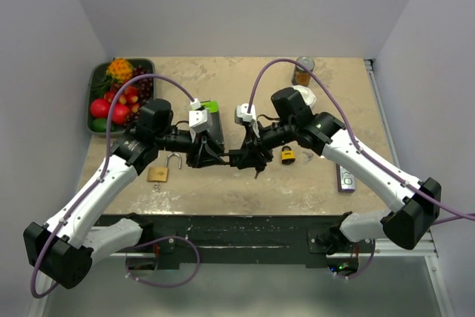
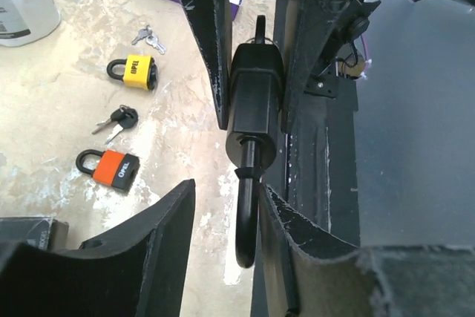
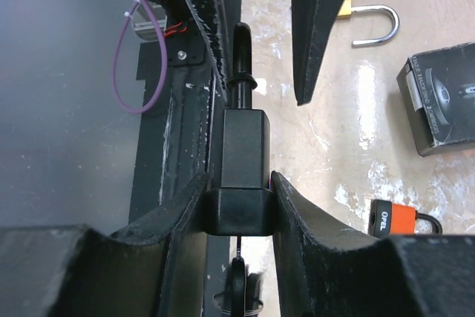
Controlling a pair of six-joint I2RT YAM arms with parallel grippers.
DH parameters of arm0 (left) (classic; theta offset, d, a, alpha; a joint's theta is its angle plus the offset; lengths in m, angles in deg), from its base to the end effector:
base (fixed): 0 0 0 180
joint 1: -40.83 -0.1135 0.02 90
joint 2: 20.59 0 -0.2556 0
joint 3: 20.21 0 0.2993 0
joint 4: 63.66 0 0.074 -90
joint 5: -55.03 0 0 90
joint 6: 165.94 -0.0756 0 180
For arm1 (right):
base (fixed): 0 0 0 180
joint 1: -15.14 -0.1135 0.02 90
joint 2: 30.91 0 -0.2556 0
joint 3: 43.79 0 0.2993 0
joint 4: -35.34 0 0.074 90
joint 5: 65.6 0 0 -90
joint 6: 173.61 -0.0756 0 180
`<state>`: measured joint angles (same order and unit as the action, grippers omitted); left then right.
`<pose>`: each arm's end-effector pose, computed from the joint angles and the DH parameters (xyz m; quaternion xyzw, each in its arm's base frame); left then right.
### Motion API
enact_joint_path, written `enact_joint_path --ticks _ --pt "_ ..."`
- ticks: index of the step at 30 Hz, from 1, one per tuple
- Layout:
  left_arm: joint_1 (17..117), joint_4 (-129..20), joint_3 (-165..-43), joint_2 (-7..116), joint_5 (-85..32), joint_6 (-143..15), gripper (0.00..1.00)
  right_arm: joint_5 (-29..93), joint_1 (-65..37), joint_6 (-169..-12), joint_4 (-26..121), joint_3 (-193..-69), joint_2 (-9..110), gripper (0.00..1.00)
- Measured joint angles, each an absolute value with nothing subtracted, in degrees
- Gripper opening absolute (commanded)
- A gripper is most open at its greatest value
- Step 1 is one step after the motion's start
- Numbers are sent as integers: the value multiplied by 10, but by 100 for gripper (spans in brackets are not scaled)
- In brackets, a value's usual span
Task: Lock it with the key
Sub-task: Lock the lock.
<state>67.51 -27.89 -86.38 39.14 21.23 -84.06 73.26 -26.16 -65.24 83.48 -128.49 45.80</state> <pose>0.2307 -0.1862 0.3110 0.4547 0.6554 -0.4730 0.3741 0.2270 0.2752 0.3241 -0.5620 0.6295 0.4438 0.3015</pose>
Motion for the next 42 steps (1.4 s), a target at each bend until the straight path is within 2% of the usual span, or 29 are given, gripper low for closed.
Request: enact_joint_path --ticks 7,11,15,17,20,21,22,42 --pt "671 -179 -895 397 206 -939 46 732 -261 -651 832 -1285 457 0" --pt "670 -153 -895 397 205 -962 40 732 -261 -645 832 -1285 457 0" --pt "670 -148 -895 398 207 -968 26 732 -261 -636 833 -1285 457 0" --pt "670 -146 -895 400 210 -969 24 733 -261 -630 833 -1285 457 0" --pt "670 -147 -895 402 215 -971 13 734 -261 -622 833 -1285 455 0" --pt "670 -146 -895 402 216 -971 3 734 -260 -621 833 -1285 455 0" --pt "670 -147 -895 402 218 -972 0 734 -260 -619 832 -1285 455 0" --pt "674 -249 -855 403 246 -827 0 749 -252 -646 834 -1285 456 0"
